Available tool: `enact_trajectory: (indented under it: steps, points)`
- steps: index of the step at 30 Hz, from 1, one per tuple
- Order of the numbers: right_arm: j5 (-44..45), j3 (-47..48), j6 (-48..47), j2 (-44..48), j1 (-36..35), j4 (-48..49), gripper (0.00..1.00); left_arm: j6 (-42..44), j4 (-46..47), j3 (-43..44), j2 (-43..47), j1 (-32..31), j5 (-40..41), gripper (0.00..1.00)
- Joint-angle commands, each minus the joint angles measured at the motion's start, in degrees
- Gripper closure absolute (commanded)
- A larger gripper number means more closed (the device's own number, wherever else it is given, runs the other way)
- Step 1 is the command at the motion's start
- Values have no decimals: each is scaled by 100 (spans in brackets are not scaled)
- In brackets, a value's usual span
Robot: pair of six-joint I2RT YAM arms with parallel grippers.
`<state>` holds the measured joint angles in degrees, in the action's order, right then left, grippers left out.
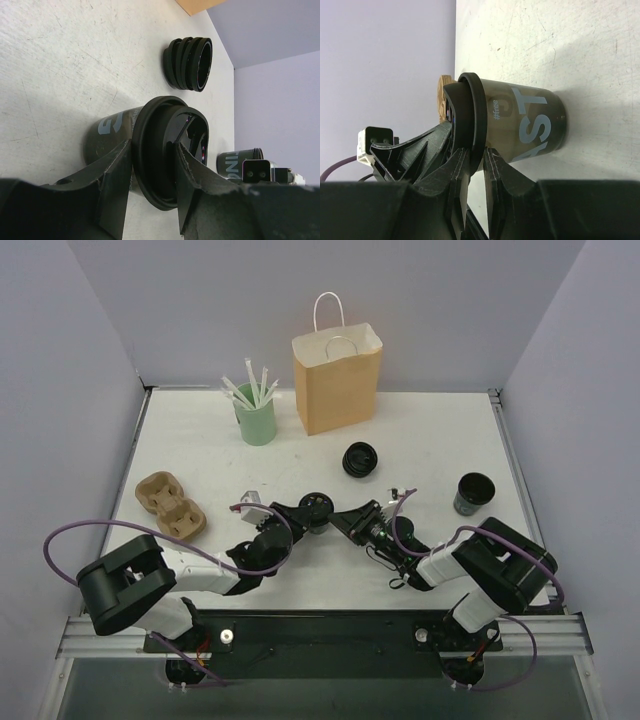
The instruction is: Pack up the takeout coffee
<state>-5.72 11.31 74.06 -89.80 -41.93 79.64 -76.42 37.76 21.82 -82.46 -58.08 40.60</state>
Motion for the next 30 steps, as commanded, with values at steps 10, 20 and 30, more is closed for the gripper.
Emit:
enact_trajectory:
  steps: [10,20,30]
  points:
    - [800,302,-1087,-450,-52,-2119,100,101,-2132,-433,-719,-528,-1511,60]
    - [317,888,-1482,100,-52,-2758,100,242,-2587,-179,-456,-520,-1467,60]
    - [-113,1497,-1658,42,159,-3824,100,663,-3573,401,317,-493,-1309,51]
